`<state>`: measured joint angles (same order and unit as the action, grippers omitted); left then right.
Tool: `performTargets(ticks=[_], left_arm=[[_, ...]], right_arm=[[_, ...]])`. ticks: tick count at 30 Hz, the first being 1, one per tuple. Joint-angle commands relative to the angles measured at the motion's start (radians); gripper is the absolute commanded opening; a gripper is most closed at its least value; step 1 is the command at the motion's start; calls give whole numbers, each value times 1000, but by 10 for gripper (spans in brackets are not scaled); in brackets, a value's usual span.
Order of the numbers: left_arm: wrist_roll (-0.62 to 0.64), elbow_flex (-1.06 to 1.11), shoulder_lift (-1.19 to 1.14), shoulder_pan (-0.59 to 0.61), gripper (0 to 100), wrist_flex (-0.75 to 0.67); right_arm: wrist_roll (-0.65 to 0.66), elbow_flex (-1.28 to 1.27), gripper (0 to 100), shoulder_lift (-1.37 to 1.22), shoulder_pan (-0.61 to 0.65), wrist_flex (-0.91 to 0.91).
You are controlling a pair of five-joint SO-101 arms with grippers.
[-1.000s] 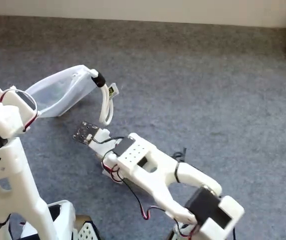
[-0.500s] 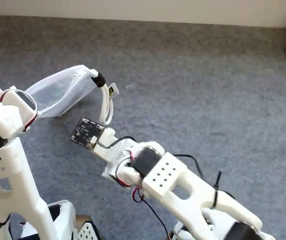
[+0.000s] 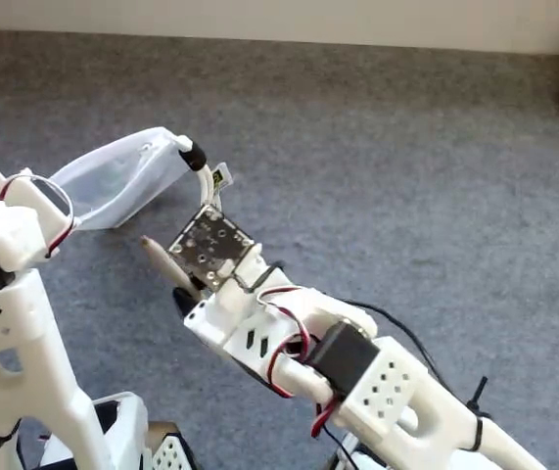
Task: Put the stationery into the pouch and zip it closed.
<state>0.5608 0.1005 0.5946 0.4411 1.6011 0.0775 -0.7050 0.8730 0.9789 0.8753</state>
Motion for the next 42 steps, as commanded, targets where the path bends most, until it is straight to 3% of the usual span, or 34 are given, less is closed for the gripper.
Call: performTargets(ticks=[1, 11, 20, 25, 35, 42], left_arm=[[6, 7, 2, -74, 10, 5], [-57, 5, 4, -157, 7, 5], [-61, 5, 4, -159, 7, 5], [-61, 7, 4, -159, 7, 5], [-61, 7, 4, -159, 7, 5], [-61, 7, 4, -159, 7, 5]], right_arm=[[-71, 5, 5, 82, 2, -84], [-308, 4, 5, 142, -162, -260], [-540, 4, 5, 142, -246, -450], [-557, -19, 5, 134, -257, -616], [-551, -309, 5, 134, -255, -1285], [-551, -341, 5, 62, -257, -1336]])
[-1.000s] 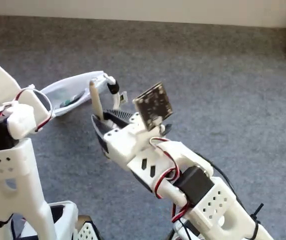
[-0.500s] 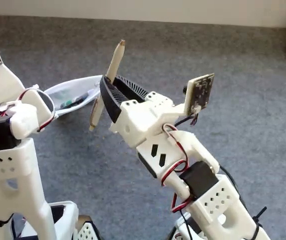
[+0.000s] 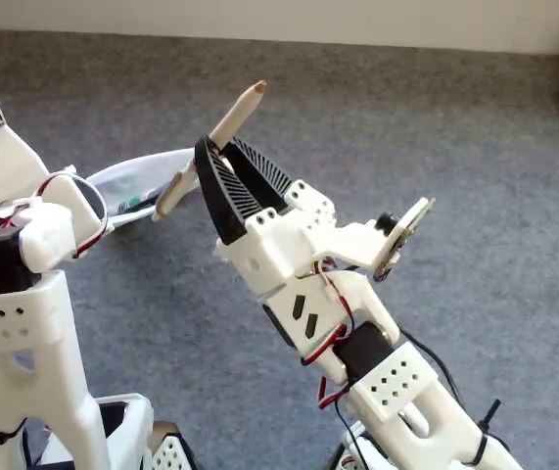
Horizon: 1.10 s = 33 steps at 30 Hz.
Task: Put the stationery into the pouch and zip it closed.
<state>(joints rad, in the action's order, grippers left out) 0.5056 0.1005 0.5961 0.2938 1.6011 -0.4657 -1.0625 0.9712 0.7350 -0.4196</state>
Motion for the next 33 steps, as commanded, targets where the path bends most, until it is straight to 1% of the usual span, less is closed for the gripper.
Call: performTargets(ticks=[1, 5, 10, 14, 18, 22, 25, 33], left_arm=[[-6, 7, 2, -10, 7, 5], [-6, 7, 2, -7, 7, 5], [-6, 7, 2, -7, 7, 5], [-8, 7, 2, -7, 7, 5], [-8, 7, 2, -7, 7, 5], [-8, 8, 1, -7, 7, 5], [-8, 19, 1, -7, 8, 2], [-8, 27, 1, -7, 9, -2]], right_arm=[[-8, 25, 5, -67, -13, -51], [-6, 93, 5, -216, -15, -140], [-6, 137, 5, -337, -15, -179], [-6, 140, 5, -343, -19, -180], [31, 196, 5, -285, -58, -176], [35, 234, 5, -272, -53, -174], [35, 248, 5, -315, -51, -179], [35, 389, 5, -527, -53, -180]])
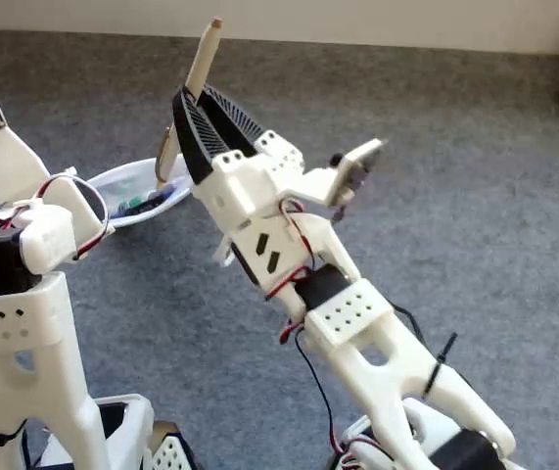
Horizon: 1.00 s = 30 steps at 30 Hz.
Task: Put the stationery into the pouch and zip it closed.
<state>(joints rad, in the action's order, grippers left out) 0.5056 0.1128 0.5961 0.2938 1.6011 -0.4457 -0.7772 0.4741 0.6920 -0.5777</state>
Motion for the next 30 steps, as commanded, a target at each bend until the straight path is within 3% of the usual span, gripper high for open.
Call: performTargets(ticks=[1, 9, 17, 30], left_arm=[[-8, 15, 1, -7, 9, -2], [-8, 15, 1, -7, 10, -3], [-8, 15, 1, -7, 10, -2], [-8, 15, 1, -7, 10, -2]], right_arm=[[15, 117, 5, -54, -8, -22], [23, 105, 5, -117, 73, -22], [193, -25, 5, -54, 150, -22], [193, -209, 35, 104, 166, -15]])
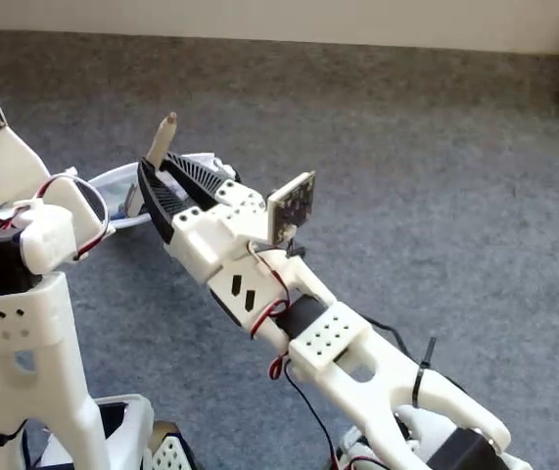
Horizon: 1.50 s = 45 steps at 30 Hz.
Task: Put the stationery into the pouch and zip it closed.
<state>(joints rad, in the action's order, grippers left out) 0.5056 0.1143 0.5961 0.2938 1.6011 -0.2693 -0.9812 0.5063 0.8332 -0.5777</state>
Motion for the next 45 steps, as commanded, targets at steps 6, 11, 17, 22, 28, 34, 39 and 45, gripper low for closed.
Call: performTargets(ticks=[6, 11, 17, 22, 28, 34, 39, 45], left_arm=[[-8, 13, 1, -7, 10, -2], [-8, 13, 1, -7, 10, -3], [-8, 13, 1, -7, 10, -3], [-8, 13, 1, -7, 10, -3], [-8, 13, 1, -7, 10, -3], [-8, 13, 1, -7, 10, -2], [-8, 13, 1, -5, 10, 0], [-8, 13, 1, -5, 10, 0]], right_arm=[[17, -44, 166, 84, 45, -13], [17, -36, 166, 91, 48, 96], [17, -33, 166, 97, 48, 236], [29, -31, 166, 243, 45, 427], [137, -5, 166, 420, 42, 657], [140, 113, 166, 476, 41, 963], [143, 136, 166, 532, 39, 1184], [143, 134, 166, 587, -15, 1267]])
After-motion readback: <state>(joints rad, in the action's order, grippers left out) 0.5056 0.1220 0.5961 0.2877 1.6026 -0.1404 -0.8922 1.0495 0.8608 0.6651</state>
